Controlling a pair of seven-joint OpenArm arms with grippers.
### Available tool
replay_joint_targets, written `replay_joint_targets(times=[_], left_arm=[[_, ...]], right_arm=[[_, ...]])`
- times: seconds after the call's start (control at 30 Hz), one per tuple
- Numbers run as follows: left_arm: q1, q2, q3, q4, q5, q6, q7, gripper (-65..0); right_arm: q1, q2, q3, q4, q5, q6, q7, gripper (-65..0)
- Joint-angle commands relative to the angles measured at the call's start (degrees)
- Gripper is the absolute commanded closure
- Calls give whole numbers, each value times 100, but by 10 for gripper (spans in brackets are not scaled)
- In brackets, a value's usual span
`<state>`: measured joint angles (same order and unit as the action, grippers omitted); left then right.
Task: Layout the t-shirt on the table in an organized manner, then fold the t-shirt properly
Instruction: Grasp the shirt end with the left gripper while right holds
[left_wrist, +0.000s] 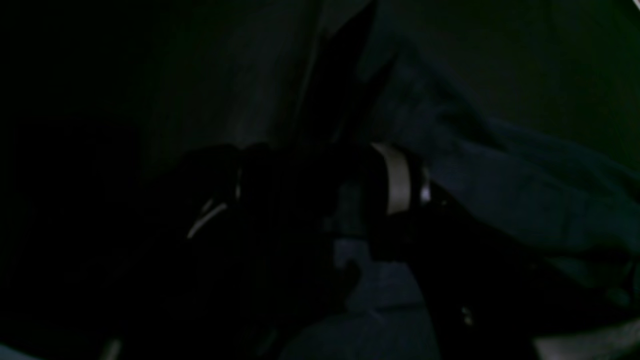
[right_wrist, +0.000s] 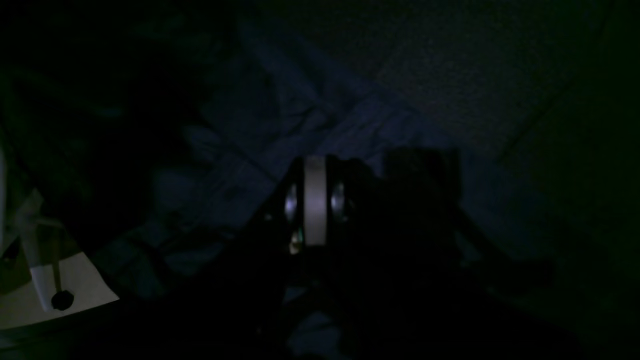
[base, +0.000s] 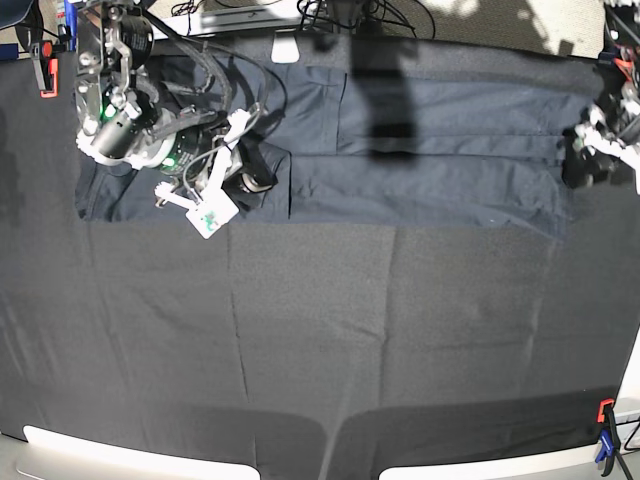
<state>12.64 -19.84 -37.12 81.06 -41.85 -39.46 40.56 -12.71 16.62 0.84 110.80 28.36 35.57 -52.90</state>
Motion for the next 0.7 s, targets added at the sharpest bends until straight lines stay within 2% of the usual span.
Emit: replay_joint_targets(times=[0.0,0.27,0.67], left_arm=[[-44,-96,-22,149,33,-54,-103,-291],[-42,-98,-17,153,133,-54,479,-298],[4,-101,-15,98,105,-54,636,-297]], right_arm=[[50,33,24,116,83,28,153,0],[50,33,24,116,83,28,151,0],[50,35,24,116,81,28,146,0]])
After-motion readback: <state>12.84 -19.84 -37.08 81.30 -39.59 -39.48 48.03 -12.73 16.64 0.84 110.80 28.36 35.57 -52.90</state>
